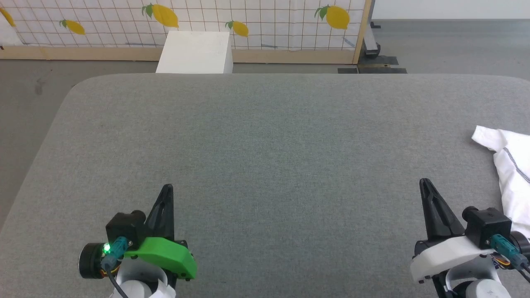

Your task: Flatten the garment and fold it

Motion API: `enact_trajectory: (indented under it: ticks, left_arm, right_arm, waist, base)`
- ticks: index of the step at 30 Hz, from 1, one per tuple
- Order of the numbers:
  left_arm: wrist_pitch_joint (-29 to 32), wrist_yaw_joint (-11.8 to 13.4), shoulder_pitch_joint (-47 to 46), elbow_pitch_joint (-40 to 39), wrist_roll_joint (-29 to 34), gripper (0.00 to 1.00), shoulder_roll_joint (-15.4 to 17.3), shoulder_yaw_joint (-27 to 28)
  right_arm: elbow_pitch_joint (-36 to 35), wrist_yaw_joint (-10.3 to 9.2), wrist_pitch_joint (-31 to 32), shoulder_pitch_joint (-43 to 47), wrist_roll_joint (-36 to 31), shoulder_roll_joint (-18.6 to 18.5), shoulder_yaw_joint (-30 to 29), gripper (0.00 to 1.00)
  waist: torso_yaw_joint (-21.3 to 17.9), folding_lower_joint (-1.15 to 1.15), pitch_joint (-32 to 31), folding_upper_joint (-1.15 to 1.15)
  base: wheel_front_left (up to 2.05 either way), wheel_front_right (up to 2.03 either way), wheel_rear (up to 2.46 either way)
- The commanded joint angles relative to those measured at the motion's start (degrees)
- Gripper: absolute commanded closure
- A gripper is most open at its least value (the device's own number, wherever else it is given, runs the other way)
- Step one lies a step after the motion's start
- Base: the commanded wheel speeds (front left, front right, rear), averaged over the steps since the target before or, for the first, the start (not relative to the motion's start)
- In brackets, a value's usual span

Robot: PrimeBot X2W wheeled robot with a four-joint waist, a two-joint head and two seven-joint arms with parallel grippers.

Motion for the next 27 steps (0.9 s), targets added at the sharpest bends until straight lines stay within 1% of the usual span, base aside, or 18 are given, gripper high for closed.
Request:
enact_trajectory:
  ticks: [1,27]
  left_arm:
    - [0.3,0.4,0.9,-0.5,0.8,1.00,-0.2,0.3]
    - [3.3,1.6,1.7,-2.9,4.0,1.00,-0.2,1.2]
  right_arm:
    - [-0.5,-0.05,0.4,-0.1,-0.4,0.1,0.2,1.00]
    - [-1.3,-0.07,2.5,-0.1,-1.9,0.1,1.2,1.00]
  waist:
    - [0.0,0.00,0.0,0.00]
    - [0.1,0.00,-0.3,0.00]
  base:
    - [0.00,0.00,0.00]
    - [0.00,0.00,0.00]
